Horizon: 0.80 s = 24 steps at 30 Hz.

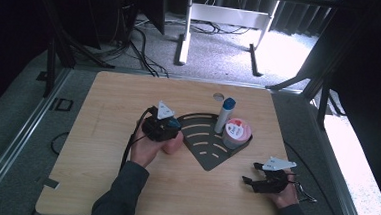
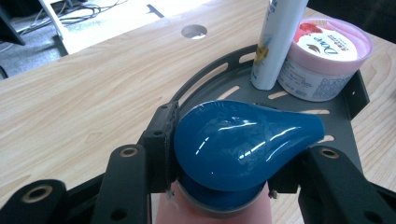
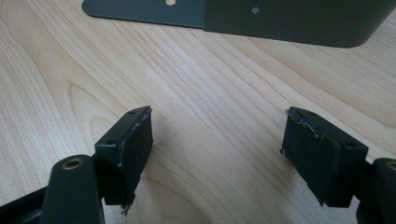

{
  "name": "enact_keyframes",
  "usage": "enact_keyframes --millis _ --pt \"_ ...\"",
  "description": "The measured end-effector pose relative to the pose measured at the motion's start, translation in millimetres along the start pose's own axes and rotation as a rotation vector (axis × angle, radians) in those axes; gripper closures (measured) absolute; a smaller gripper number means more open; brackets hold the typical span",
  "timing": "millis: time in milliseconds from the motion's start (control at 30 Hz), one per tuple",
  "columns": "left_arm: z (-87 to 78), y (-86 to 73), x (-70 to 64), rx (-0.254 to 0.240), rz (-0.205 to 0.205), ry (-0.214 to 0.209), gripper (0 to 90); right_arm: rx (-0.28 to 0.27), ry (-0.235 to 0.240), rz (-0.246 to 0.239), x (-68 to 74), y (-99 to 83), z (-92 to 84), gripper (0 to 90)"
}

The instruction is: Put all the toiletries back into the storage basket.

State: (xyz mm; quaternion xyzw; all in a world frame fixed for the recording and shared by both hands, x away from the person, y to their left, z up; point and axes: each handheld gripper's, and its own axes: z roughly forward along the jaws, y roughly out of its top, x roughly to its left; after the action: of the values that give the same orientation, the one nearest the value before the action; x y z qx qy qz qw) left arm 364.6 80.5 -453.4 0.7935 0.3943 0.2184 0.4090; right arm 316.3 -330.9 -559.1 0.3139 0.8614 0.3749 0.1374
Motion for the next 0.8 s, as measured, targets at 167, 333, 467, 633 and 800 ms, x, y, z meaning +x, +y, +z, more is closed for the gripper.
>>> enact_keyframes --millis 167,333,467,633,800 --pt "-4.3 4.0 -1.5 -0.008 0.009 0.002 52.8 0.000 0.000 0.000 0.0 0.0 0.0 24.2" --pt "-8.8 10.1 -3.0 -0.012 0.021 0.003 52.8 0.000 0.000 0.000 0.0 0.0 0.0 24.2" --pt "-10.1 13.1 -4.5 -0.012 0.027 0.005 52.9 0.000 0.000 0.000 0.0 0.0 0.0 24.2" --pt "-11.9 17.5 -6.0 -0.017 0.030 0.007 52.9 0.000 0.000 0.000 0.0 0.0 0.0 24.2" --pt "-13.0 22.7 -8.1 -0.022 0.036 0.005 52.9 -0.001 -0.001 -0.001 -0.1 0.0 0.1 24.2"
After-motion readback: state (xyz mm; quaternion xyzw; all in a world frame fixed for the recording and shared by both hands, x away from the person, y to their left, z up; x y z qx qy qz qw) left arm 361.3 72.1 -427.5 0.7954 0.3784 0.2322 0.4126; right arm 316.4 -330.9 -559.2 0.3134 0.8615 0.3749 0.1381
